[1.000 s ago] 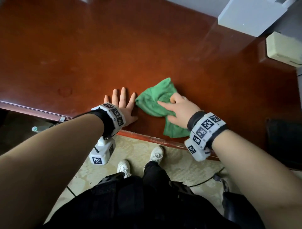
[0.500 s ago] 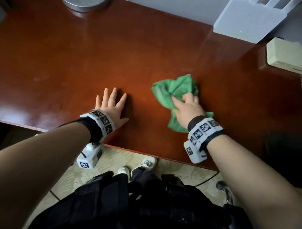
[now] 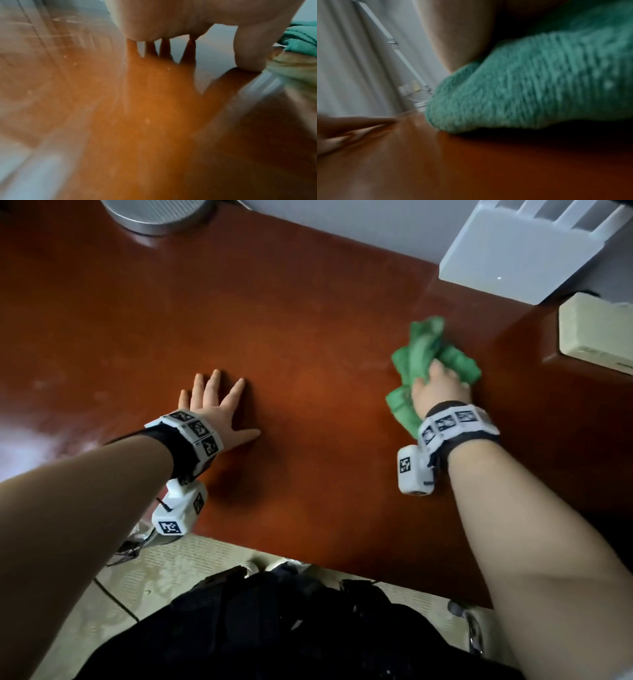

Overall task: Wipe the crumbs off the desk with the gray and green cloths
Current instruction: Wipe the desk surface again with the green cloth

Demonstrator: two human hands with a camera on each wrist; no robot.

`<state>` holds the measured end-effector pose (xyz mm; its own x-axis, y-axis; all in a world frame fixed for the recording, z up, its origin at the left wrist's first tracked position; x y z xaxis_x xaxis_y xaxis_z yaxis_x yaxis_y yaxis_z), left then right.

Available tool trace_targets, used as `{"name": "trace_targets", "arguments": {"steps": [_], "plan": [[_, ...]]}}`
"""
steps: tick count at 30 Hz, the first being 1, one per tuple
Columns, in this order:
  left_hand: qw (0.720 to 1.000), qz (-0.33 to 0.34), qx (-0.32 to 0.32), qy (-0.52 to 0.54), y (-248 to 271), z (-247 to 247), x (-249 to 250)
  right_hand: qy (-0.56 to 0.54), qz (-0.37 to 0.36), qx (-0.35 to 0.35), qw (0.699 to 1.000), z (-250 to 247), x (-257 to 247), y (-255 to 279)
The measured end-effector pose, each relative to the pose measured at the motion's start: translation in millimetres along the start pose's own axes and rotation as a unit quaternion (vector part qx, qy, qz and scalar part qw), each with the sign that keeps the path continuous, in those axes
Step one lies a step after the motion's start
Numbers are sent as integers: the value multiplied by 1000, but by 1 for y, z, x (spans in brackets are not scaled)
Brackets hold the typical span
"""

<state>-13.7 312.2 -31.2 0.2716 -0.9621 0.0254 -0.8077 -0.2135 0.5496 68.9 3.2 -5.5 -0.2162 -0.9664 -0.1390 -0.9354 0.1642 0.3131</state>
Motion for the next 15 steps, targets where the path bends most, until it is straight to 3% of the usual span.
{"name": "trace_targets", "arguments": {"steps": [3,6,8,10,12,14,15], "plan": [[1000,-10,-6,2,-5,-5,0,52,-175,-12,983,21,-50,29],[1000,-23,-4,5,-8,-14,-2,68,-276,-85,955,27,-64,54],[1000,-28,-11,5,-10,-19,-4,67,-312,-93,943,14,-50,54],[999,-30,-19,3,-11,-20,-7,54,-265,-13,963,-8,-24,33],[999,-29,-29,6,-11,-18,-7,30,-128,60,990,-30,6,5],[999,-26,-37,8,-12,-16,-7,24,-9,47,999,-31,23,-16],[999,-23,-39,5,-13,-15,-8,28,15,21,999,-24,23,-21]]}}
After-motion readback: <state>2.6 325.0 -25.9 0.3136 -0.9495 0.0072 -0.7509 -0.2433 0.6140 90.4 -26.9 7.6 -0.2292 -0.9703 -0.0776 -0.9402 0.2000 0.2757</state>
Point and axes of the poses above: each hand's wrist, its own y-axis away from the middle knuckle, its own z-axis out of the palm, x = y × z, the point moved 2 cm from there along -y, towards the middle knuckle, and after that the axes turned 4 degrees about -z, right-handed, at the moved point
